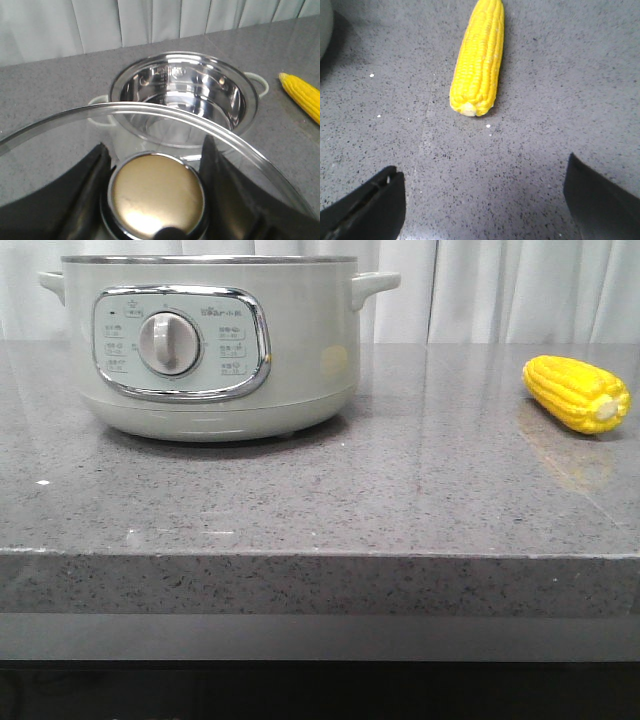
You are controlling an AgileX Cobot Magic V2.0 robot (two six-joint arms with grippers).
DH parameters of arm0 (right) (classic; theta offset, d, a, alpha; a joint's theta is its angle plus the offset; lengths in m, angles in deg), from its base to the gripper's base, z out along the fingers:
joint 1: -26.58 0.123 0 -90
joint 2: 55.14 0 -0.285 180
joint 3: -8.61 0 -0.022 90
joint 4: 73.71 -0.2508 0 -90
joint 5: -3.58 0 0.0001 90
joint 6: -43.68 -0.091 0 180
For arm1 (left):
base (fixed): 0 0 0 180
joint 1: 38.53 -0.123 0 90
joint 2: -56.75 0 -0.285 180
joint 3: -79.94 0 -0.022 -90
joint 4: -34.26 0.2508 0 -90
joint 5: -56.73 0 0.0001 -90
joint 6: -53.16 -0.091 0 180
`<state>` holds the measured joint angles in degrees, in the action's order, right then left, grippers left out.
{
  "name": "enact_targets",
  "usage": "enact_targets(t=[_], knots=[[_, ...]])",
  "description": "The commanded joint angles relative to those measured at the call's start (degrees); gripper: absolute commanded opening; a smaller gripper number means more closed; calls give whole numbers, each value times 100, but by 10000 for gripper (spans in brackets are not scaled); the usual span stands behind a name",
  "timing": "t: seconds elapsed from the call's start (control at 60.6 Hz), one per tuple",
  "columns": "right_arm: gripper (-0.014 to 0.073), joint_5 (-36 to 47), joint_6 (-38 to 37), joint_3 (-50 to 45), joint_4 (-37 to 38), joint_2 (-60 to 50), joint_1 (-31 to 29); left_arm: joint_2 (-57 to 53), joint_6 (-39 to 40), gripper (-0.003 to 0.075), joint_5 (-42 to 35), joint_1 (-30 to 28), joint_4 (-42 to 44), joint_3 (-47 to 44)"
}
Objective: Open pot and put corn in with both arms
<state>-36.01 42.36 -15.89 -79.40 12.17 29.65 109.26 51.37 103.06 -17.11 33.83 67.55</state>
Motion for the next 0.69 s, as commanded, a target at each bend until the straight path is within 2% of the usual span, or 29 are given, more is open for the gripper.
enact_targets(t=[0.0, 0.231, 0.676], knots=[[654, 66, 25, 523, -48, 393, 73, -490, 44, 188, -767, -10, -27, -233], [654, -219, 25, 1461, -48, 1732, 172, -1318, 44, 188, -767, -10, -27, -877], [654, -708, 25, 2877, -43, 3515, 172, -1538, 44, 188, -746, -10, -27, -894]])
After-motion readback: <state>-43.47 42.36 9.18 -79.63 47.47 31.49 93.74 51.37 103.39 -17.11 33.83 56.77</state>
